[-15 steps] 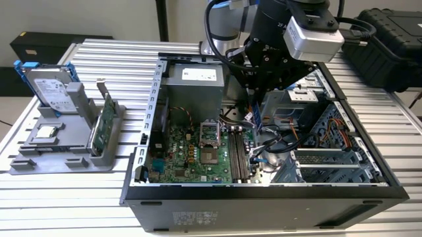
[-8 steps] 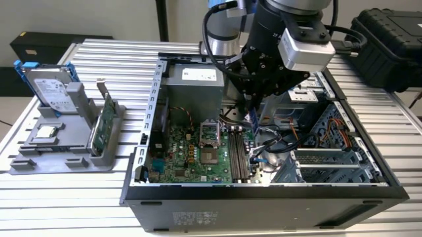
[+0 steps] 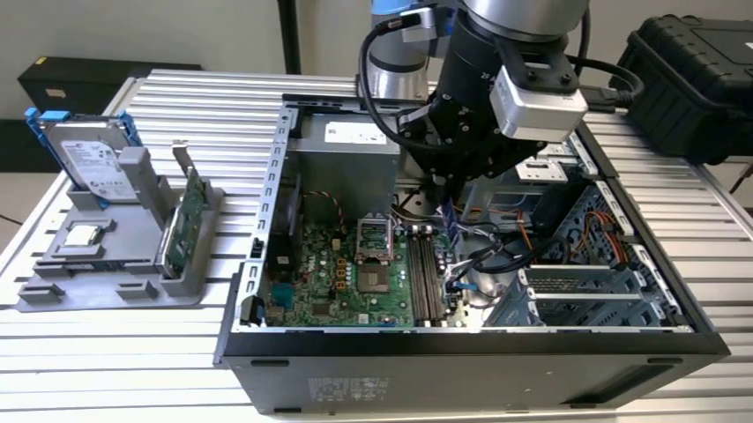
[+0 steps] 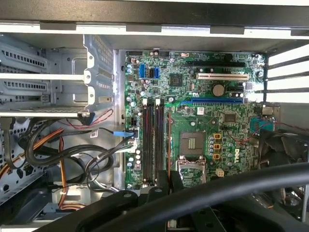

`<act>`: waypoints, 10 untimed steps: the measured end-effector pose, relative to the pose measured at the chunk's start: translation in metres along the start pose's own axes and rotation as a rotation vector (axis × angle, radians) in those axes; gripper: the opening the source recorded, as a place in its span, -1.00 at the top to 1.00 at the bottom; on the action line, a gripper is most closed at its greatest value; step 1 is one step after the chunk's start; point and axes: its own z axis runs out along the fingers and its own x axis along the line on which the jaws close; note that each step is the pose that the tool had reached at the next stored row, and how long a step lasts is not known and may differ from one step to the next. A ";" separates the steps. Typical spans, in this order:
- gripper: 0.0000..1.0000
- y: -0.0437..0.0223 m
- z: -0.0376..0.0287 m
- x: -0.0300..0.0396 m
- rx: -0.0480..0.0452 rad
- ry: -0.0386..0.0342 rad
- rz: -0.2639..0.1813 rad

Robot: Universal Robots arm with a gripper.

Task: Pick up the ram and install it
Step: 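Insert the ram into the slot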

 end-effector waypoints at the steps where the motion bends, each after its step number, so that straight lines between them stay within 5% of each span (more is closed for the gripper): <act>1: 1.00 0.0000 0.0001 0.0000 0.0000 0.0000 0.000; 10: 1.00 0.0000 0.0007 0.0000 0.0000 0.0000 0.000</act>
